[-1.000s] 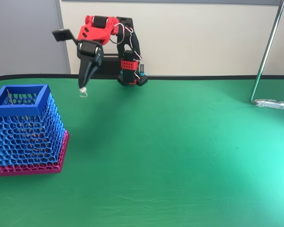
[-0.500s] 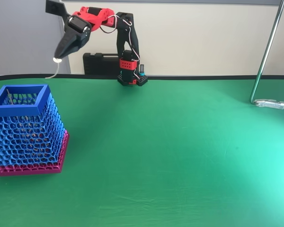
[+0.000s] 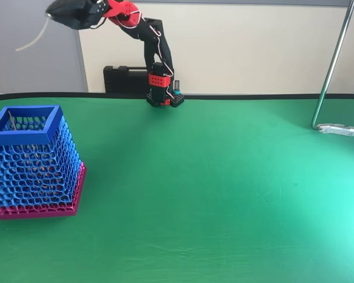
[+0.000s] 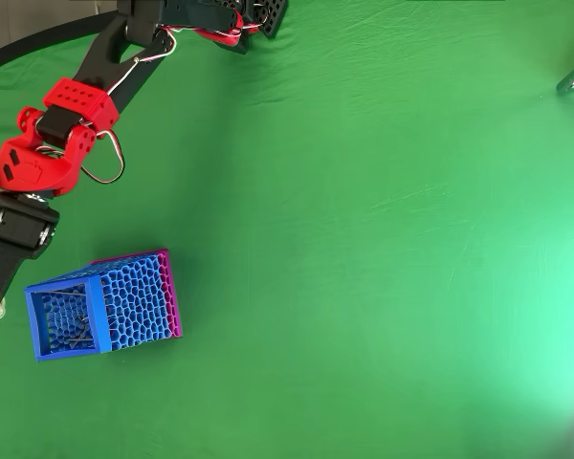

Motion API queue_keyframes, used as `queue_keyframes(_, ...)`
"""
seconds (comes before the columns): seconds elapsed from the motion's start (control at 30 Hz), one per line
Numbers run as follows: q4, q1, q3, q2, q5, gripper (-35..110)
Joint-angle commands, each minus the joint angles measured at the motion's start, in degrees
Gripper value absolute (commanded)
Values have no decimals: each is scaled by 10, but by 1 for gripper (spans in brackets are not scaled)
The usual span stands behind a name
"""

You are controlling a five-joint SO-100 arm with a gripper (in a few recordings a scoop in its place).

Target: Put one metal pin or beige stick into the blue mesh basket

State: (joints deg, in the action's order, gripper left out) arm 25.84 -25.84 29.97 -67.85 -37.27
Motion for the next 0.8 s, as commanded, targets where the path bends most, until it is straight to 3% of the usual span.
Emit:
queue_keyframes(0.0,-5,-12,-93,29,-1,0)
queue_keyframes(0.33,16,-20,-158,142,43,0)
queue_keyframes(0.77,-71,-4,-142,188,112,0)
